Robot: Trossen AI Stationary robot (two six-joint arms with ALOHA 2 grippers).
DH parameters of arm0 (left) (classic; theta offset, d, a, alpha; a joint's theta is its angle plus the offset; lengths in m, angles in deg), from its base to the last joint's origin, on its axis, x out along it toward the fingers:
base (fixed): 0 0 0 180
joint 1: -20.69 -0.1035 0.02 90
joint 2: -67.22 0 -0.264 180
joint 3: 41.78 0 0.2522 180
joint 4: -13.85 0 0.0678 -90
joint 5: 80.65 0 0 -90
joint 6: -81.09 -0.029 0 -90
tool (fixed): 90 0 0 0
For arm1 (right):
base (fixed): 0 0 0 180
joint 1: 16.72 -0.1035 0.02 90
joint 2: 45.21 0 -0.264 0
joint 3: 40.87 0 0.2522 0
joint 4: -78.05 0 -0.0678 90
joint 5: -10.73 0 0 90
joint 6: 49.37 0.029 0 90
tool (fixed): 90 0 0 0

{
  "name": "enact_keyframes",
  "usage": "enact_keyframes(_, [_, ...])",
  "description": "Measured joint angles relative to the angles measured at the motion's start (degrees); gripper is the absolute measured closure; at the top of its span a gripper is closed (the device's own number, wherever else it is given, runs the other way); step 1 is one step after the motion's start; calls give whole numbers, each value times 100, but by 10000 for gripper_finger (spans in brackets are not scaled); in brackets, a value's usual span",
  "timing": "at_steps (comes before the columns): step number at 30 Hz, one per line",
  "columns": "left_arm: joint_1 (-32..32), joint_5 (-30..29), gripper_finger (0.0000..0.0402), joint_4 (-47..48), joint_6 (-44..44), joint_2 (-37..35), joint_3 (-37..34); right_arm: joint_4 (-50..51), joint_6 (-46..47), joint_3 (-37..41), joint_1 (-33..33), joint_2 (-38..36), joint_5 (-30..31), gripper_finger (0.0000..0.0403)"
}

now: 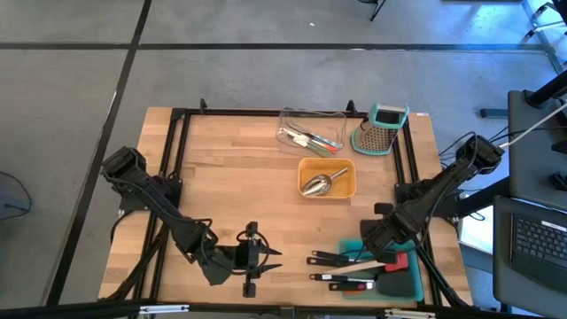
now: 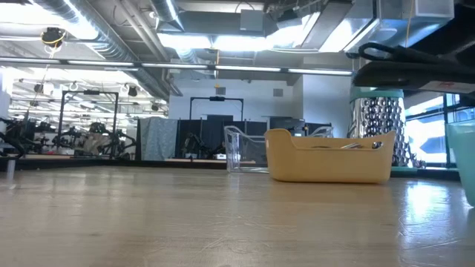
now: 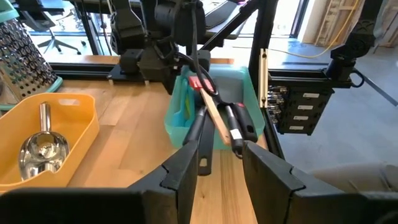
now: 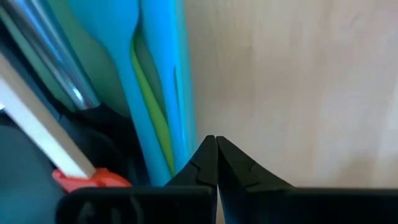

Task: Pick & Place Kitchen Items
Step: Adjust the yellow bin

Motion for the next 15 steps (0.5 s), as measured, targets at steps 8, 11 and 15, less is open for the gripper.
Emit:
enact_keyframes(8, [0, 0, 282, 2, 4, 0, 0, -162, 368, -2, -245, 0, -206, 403])
enact_keyframes(11, [0, 0, 282, 2, 4, 0, 0, -390, 369, -19, -342, 1, -287, 403])
enact_keyframes(15, [0, -5, 282, -8, 59, 40, 0, -412, 319, -287, -465, 5, -125, 403])
